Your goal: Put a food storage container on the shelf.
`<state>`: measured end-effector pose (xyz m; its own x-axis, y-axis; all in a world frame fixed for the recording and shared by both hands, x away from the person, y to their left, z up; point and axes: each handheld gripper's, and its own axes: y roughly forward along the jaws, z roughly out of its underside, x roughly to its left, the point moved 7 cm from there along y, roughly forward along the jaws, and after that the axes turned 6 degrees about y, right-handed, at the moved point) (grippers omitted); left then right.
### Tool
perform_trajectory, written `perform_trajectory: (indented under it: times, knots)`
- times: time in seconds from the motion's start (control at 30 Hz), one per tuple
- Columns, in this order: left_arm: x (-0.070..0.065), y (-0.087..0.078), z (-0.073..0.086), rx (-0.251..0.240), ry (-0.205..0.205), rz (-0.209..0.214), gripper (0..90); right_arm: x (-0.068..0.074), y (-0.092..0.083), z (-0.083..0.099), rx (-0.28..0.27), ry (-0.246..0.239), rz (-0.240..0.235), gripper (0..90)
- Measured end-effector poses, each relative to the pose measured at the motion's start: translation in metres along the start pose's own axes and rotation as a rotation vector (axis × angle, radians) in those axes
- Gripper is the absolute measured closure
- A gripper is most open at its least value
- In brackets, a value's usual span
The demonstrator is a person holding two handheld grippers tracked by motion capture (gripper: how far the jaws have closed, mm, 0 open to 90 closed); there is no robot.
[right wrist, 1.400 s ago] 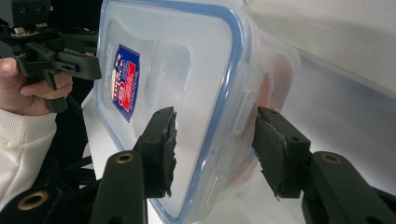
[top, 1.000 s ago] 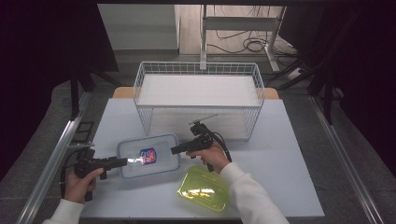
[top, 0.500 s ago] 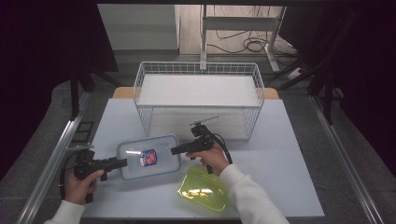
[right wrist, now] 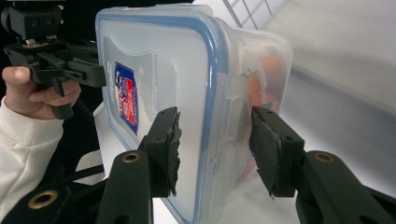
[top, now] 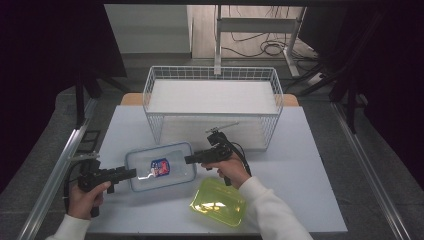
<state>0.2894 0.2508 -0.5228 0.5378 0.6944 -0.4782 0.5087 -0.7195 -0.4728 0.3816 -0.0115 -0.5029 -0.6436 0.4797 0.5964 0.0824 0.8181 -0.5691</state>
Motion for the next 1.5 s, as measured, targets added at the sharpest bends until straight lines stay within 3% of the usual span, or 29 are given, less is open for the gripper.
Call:
perform_trajectory:
  times: [0.1,0.3,0.43,0.77,1.03,1.3,1.4,1.43,1.47,1.5]
  knots:
    - [-0.005,-0.001,-0.004,-0.007,0.01,0.004,50.1,0.004,-0.006,-0.002,-0.009,-0.016,0.006,53.7]
    - [-0.021,0.002,-0.019,-0.02,0.058,0.015,50.3,0.013,-0.034,-0.006,-0.056,-0.055,0.029,53.8]
    - [-0.033,0.004,-0.035,-0.029,0.087,0.026,50.4,0.016,-0.048,-0.01,-0.082,-0.068,0.038,53.8]
    - [-0.064,0.022,-0.081,-0.019,0.164,0.055,50.3,0.02,-0.102,-0.021,-0.172,-0.084,0.084,53.9]
    - [-0.079,0.033,-0.107,-0.021,0.201,0.071,50.3,0.018,-0.131,-0.03,-0.212,-0.096,0.105,53.9]
    - [-0.093,0.044,-0.147,-0.026,0.231,0.085,50.3,0.014,-0.161,-0.05,-0.25,-0.095,0.119,53.9]
    - [-0.095,0.048,-0.167,-0.024,0.243,0.098,50.3,0.015,-0.174,-0.065,-0.261,-0.093,0.13,53.9]
    - [-0.095,0.048,-0.167,-0.024,0.243,0.098,50.3,0.015,-0.174,-0.065,-0.261,-0.093,0.13,53.9]
    - [-0.095,0.052,-0.179,-0.022,0.245,0.106,50.3,0.014,-0.18,-0.073,-0.266,-0.092,0.14,53.8]
    - [-0.095,0.052,-0.179,-0.022,0.245,0.106,50.3,0.013,-0.183,-0.078,-0.267,-0.092,0.144,53.8]
